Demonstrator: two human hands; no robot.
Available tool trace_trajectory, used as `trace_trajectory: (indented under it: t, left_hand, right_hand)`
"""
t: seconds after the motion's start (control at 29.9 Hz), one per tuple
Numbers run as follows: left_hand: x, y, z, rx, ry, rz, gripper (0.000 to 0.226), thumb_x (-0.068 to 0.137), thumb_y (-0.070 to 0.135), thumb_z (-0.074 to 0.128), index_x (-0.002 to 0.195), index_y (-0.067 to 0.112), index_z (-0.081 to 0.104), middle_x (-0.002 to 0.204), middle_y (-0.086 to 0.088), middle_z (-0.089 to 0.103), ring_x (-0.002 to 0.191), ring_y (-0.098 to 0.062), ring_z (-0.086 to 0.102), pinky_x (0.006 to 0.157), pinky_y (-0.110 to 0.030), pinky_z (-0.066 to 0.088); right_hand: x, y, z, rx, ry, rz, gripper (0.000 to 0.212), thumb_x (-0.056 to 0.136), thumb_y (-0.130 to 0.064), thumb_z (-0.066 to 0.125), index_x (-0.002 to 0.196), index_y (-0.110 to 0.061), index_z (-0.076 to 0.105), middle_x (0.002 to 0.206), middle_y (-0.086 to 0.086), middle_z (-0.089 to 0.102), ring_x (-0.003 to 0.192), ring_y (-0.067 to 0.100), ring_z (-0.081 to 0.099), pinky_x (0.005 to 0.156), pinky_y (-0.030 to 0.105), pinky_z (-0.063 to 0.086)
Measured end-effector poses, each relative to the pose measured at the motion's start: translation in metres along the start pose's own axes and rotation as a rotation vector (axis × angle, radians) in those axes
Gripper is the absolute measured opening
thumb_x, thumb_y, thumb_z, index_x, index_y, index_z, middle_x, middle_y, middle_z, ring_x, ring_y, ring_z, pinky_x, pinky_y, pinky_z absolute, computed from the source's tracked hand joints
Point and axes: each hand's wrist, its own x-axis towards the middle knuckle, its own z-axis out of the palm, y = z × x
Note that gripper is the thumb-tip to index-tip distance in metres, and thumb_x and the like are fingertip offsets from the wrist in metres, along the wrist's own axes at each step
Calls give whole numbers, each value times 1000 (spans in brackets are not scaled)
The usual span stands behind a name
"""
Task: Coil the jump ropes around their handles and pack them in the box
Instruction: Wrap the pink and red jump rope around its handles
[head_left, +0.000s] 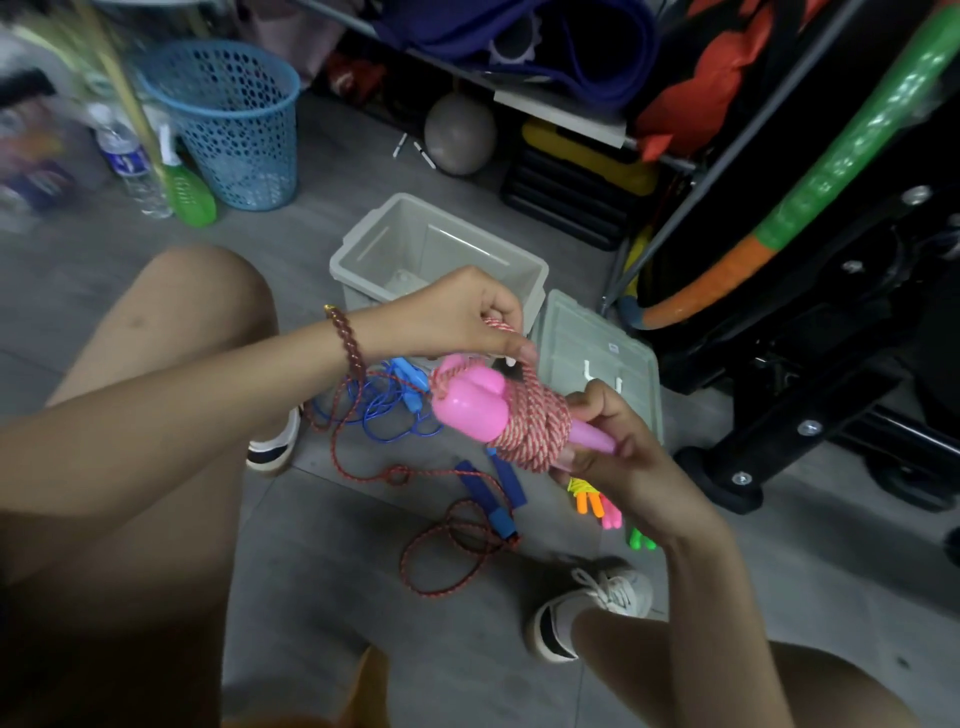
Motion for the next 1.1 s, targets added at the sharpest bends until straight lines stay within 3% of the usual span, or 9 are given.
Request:
trace_trajectory:
  t: [0.07,0.13,0.23,0.37,0.47,0.67,0.87,1.0,1.1]
  left_hand:
    - [2,-3,-3,-50,-7,22,14,78,19,73,70,11,65,62,6,64,58,-3,55,56,-16,43]
    - [6,-7,-7,25,13,74,25,80,27,64,73,4,65,65,4,61,62,-7,53,60,-23,45]
    - [6,-9,-9,93,82,29,22,87,33,48,74,22,63,53,16,50,53,-1,39,55,-23,35]
    - [2,-7,-2,340,124,-8,28,95,34,47,70,29,57,57,12,50,56,-2,46,61,-28,40]
    - [-4,2,10,609,104,-102,42,98,39,37,65,15,47,60,0,49,63,-19,49,60,-34,37]
    - [-9,13,35,696,200,-41,48,95,38,45,54,13,39,50,-1,37,56,-20,42,51,-33,21]
    - [-16,17,23,856,235,-4,48,94,32,43,53,15,28,50,1,33,58,-23,41,52,-31,21]
    - [-24,12,31,823,229,2,38,95,29,41,60,18,32,55,5,32,63,-23,41,56,-31,23]
    - [-25,10,33,866,265,-1,31,94,32,44,68,16,43,61,3,36,67,-20,38,57,-31,23]
  right_hand:
    - [1,0,4,188,-16,-46,24,72,-20,78,81,-26,57,84,-1,63,71,12,57,60,24,46]
    - [3,-2,6,355,47,-78,24,69,-16,78,81,-27,59,86,-3,64,76,10,59,64,23,48]
    - [7,-6,9,532,235,-127,27,63,-20,83,79,-23,62,87,0,65,77,14,63,63,23,51]
    - [14,-10,18,590,572,-109,13,85,-2,53,85,-14,48,88,7,62,69,15,66,57,21,51]
    - [20,-9,24,540,710,-87,21,93,6,42,86,-14,45,85,8,62,65,15,64,54,20,50]
    - [35,3,33,291,883,-63,19,91,6,50,87,-11,44,84,10,58,54,5,61,46,17,44]
    - [45,7,34,-104,892,-114,29,86,8,56,81,-17,43,75,-2,55,59,1,57,51,19,43]
    - [43,14,34,-291,912,-138,32,83,4,59,79,-22,42,78,-4,52,69,8,53,61,31,44]
    - [35,17,42,-468,895,-197,23,84,5,58,83,-13,44,76,-13,47,68,-5,49,58,13,37]
